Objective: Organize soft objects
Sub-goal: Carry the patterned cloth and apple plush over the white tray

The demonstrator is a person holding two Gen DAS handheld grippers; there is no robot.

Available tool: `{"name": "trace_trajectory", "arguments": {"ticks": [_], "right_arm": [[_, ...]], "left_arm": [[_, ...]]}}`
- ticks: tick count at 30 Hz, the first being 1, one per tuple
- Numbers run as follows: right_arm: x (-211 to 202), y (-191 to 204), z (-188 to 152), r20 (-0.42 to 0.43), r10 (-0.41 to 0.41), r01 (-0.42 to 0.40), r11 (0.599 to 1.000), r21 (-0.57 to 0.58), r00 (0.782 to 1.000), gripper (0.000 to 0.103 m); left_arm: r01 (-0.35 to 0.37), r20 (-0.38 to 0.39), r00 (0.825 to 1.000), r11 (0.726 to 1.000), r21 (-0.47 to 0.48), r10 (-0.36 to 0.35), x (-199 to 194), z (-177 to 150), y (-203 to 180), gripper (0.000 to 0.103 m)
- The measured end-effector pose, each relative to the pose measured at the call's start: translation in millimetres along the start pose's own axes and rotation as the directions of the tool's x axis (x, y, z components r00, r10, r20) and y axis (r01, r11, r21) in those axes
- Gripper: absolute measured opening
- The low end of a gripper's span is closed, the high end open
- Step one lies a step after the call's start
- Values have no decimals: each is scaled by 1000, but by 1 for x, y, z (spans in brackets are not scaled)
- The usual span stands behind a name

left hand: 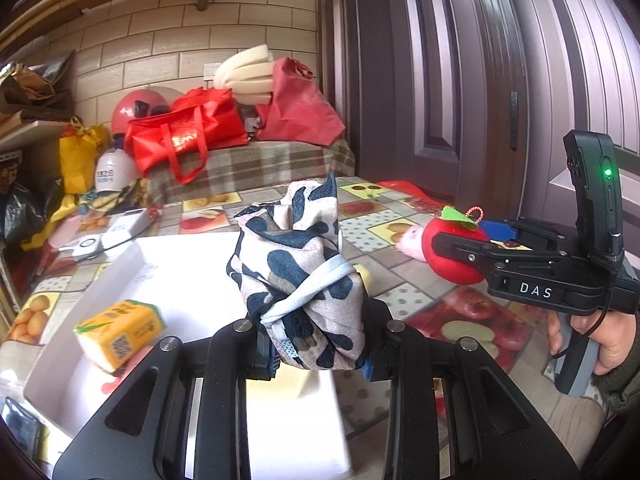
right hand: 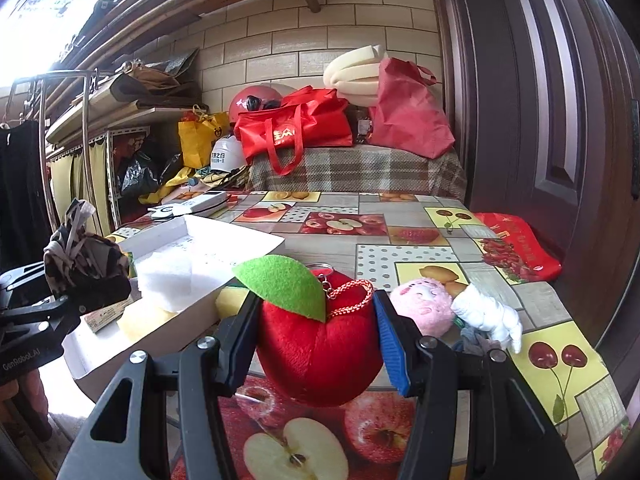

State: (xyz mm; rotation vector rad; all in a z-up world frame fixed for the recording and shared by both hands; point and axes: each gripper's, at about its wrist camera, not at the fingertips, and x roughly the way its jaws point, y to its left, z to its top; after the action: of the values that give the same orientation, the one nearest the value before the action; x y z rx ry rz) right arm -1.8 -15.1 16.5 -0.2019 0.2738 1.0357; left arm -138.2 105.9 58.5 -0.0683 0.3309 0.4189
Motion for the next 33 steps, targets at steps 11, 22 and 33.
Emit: {"name": "trace_trajectory", "arguments": {"ticks": [11,22,33], "right_arm": [[11,34,2,-2,37,-38,998,-59,999,55],[21,67,6,6,129,-129,990,-57,992,54],[41,135,8,-75,269,-279,939,-202,960,54]], "left_arm": [[-143,4,990,987,-70,144,-18,-8,62,28],[-273,-22,962,947,-167,273,-48,-24,119,28],[-178,-112,979,983,-50,171,-25,-25,102,28]]}}
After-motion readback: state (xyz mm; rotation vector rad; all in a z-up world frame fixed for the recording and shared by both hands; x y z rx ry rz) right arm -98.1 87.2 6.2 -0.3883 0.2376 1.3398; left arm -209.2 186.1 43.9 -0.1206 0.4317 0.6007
